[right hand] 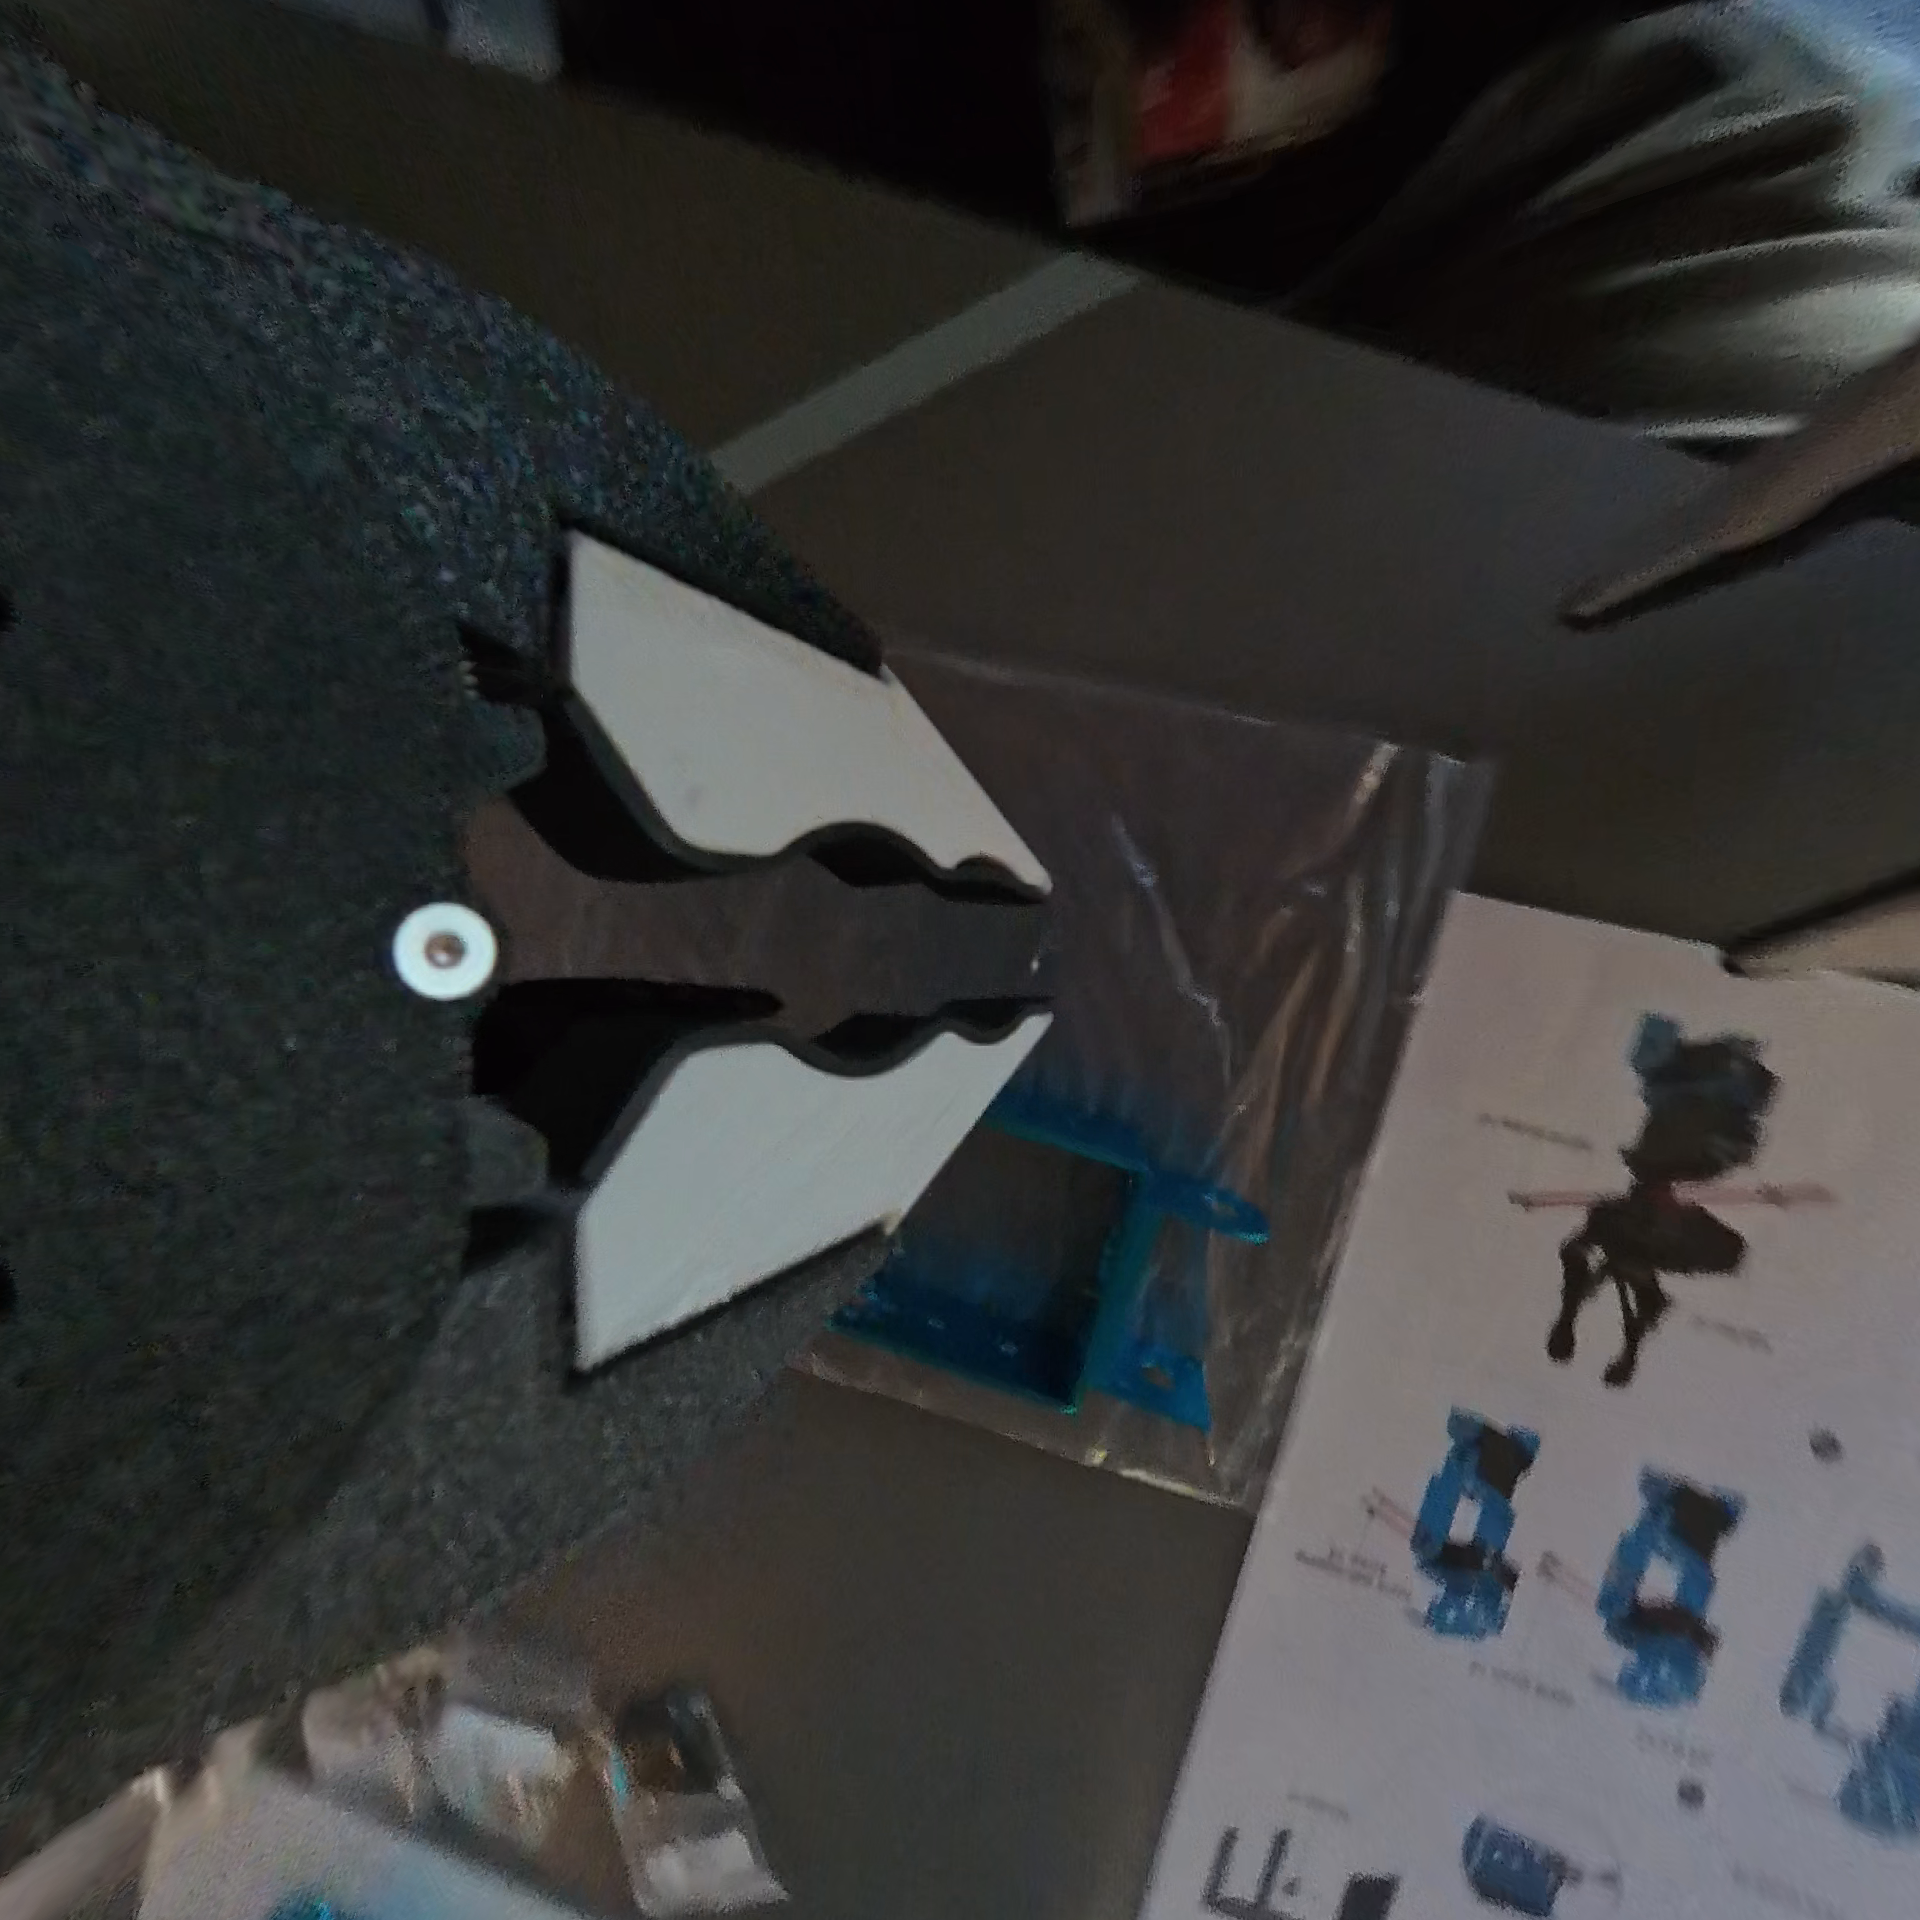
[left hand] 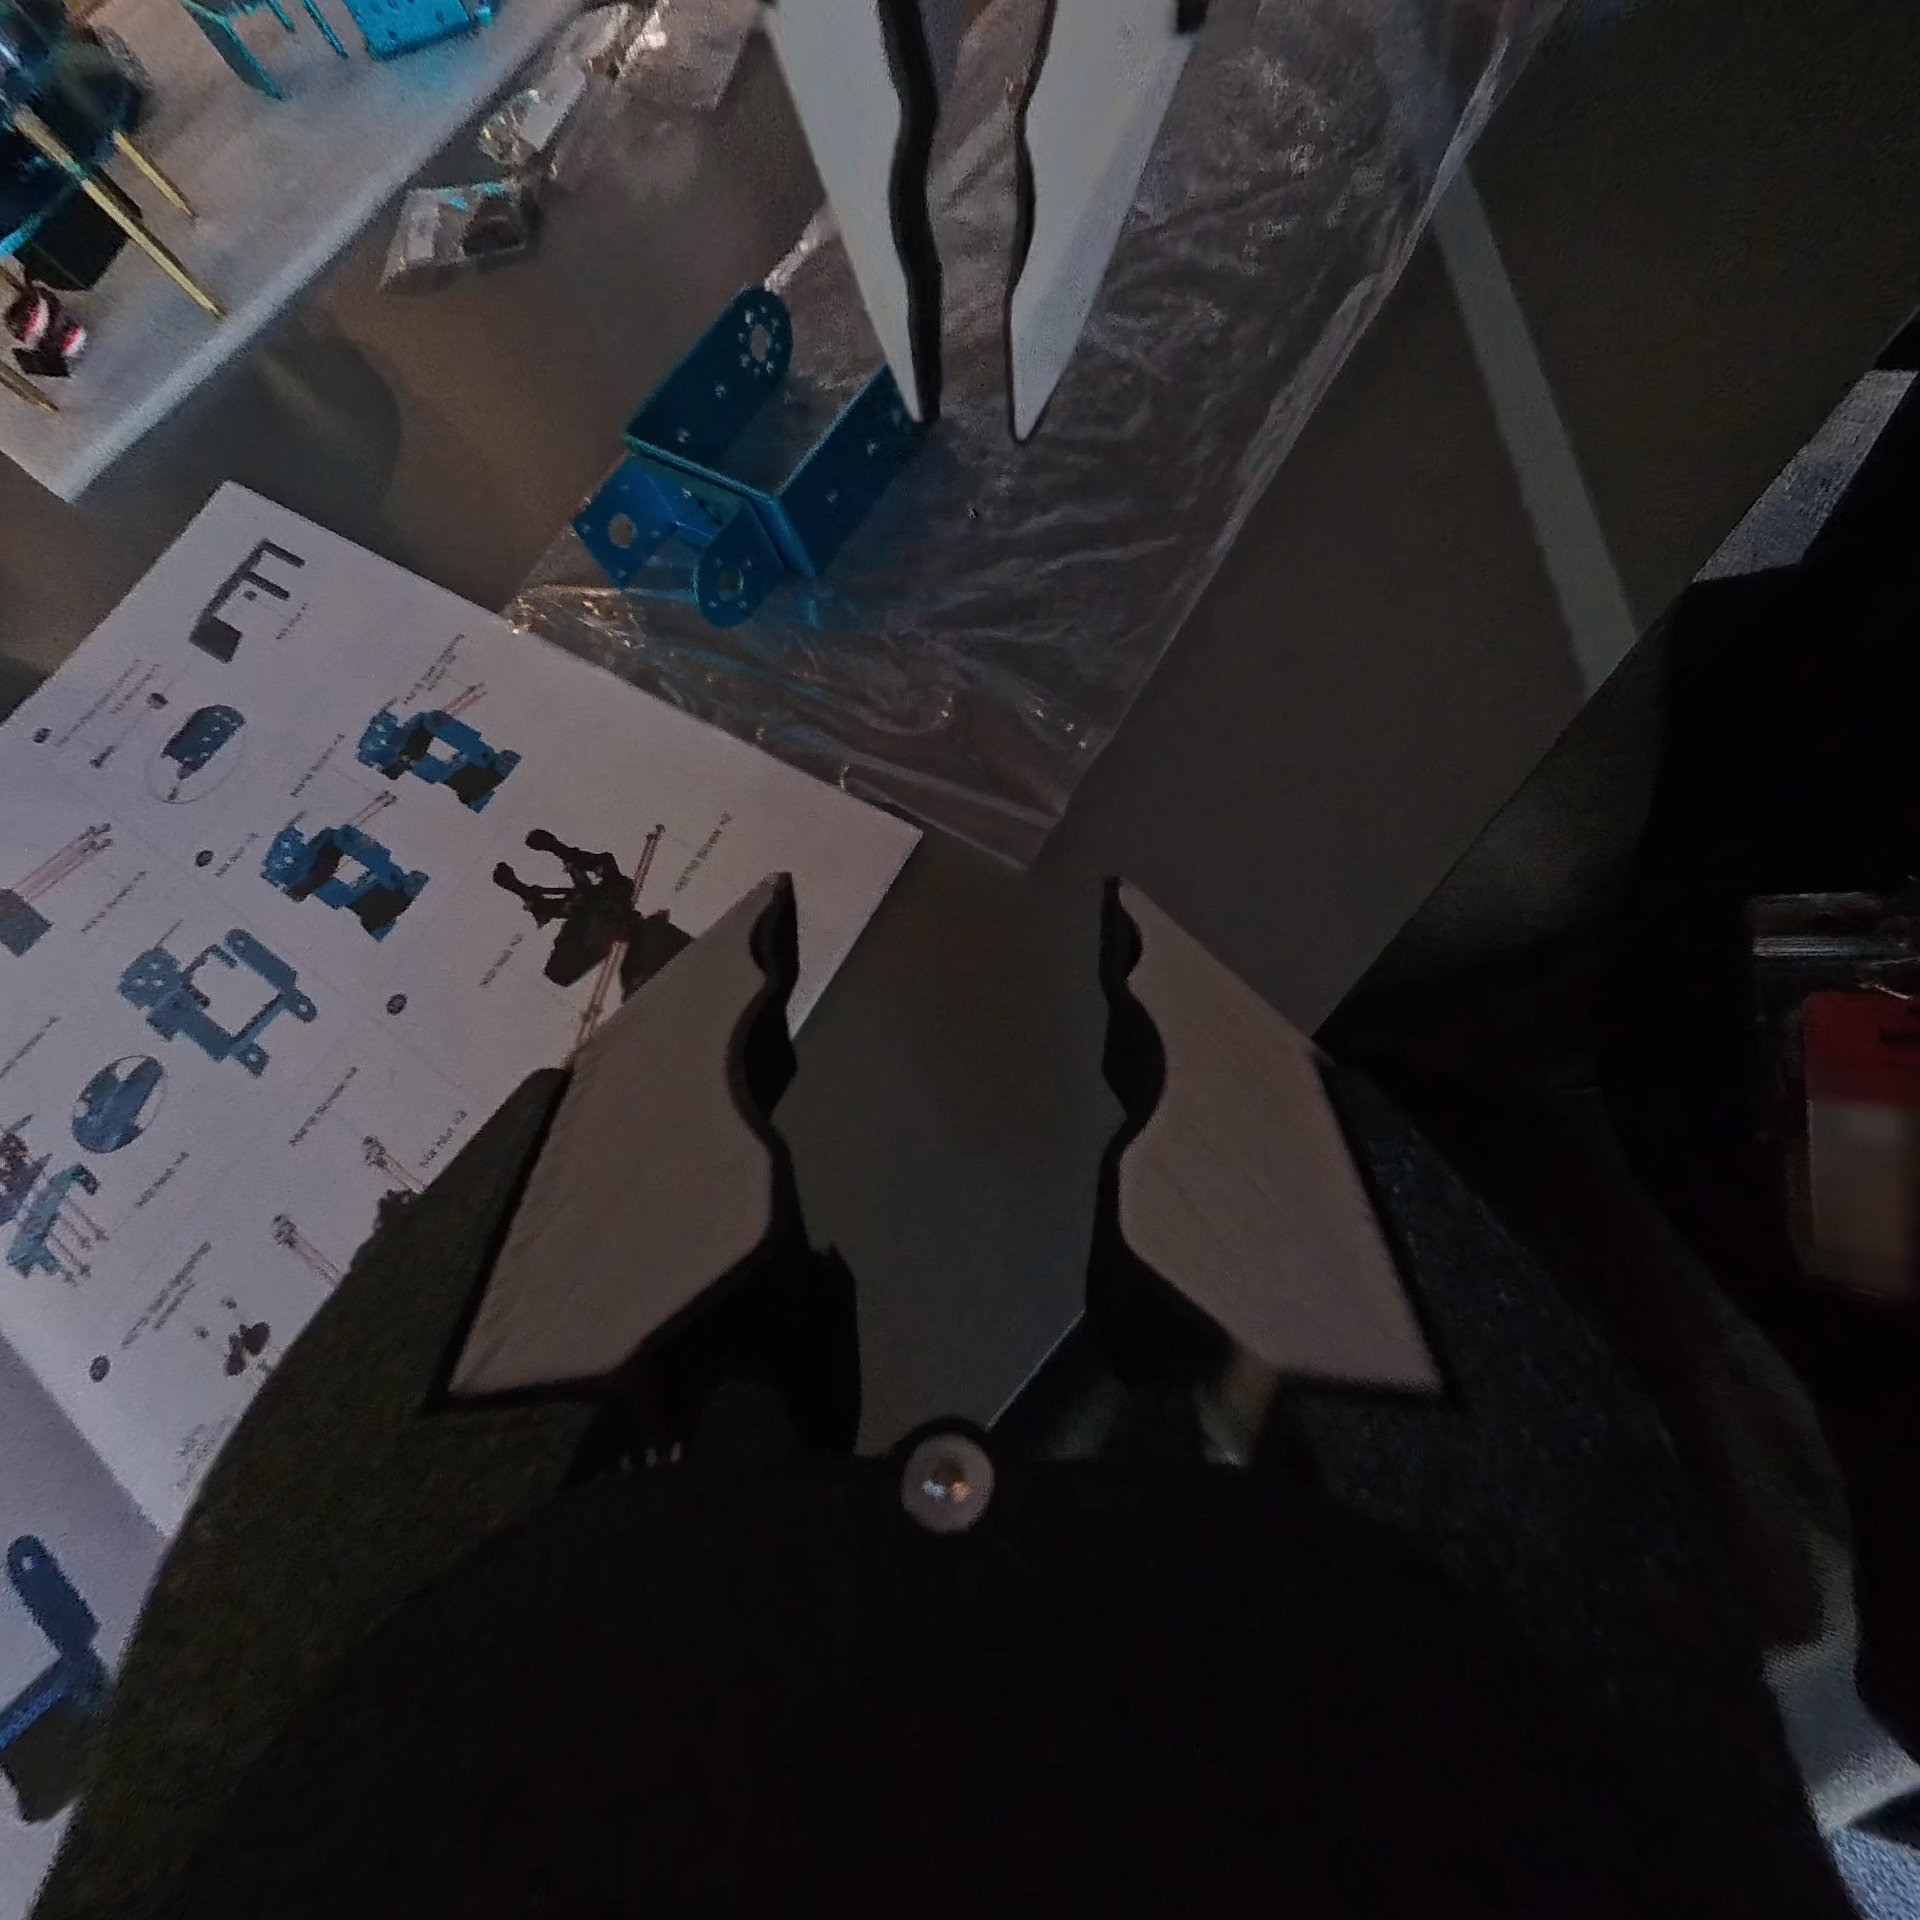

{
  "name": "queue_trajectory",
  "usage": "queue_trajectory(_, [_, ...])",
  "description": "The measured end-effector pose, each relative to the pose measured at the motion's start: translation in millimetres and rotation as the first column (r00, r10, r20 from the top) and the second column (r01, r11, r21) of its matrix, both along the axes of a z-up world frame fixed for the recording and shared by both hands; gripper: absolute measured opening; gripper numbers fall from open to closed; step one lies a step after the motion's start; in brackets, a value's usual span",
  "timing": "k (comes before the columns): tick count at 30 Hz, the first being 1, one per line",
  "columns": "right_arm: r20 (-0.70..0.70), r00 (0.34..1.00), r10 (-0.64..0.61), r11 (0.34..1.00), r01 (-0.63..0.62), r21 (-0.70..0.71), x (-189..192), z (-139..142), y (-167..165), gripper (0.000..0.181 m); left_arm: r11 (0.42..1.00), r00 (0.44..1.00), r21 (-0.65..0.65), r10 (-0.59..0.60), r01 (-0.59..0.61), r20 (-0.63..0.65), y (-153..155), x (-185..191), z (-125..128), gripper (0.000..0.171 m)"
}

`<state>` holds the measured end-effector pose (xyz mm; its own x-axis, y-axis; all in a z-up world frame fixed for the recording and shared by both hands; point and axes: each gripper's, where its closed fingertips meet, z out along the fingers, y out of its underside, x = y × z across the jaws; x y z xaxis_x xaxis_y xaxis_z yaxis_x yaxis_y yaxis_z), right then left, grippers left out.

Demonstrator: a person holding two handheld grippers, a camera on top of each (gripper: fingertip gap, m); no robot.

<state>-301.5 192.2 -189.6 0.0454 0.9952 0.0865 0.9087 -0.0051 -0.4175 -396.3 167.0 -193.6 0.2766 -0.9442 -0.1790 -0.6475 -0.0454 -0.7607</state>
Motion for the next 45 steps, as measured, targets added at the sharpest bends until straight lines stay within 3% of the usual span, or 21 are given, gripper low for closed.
queue_trajectory(5, [-0.076,0.953,-0.292,0.956,0.293,0.0,8.6,-7.0,-1.8,0.023,0.999,0.994,-0.005,-0.049,0.05,0.102,-2.6,5.8,16.3,0.058])
queue_trajectory(10, [-0.083,0.917,-0.389,0.92,0.392,0.019,4.9,-21.4,4.3,0.021,0.996,0.986,0.002,-0.094,0.094,0.139,1.4,8.3,21.6,0.058])
queue_trajectory(16, [-0.023,0.918,-0.395,0.918,0.396,0.036,10.1,-25.1,9.8,0.014,0.993,0.985,0.012,-0.121,0.12,0.125,3.6,1.7,19.3,0.058])
queue_trajectory(21, [-0.048,0.921,-0.386,0.922,0.385,-0.035,3.6,-22.4,6.6,0.007,0.992,0.985,0.007,-0.126,0.126,0.122,2.1,-2.2,15.0,0.058])
queue_trajectory(36, [-0.018,0.927,-0.374,0.927,0.373,-0.042,4.0,-28.7,7.6,0.004,0.989,0.981,0.009,-0.149,0.149,0.12,5.5,-1.5,14.4,0.058])
queue_trajectory(45, [-0.047,0.907,-0.419,0.901,0.408,-0.151,4.9,-29.1,7.6,0.005,0.986,0.98,0.006,-0.164,0.164,0.11,5.1,0.3,13.7,0.058])
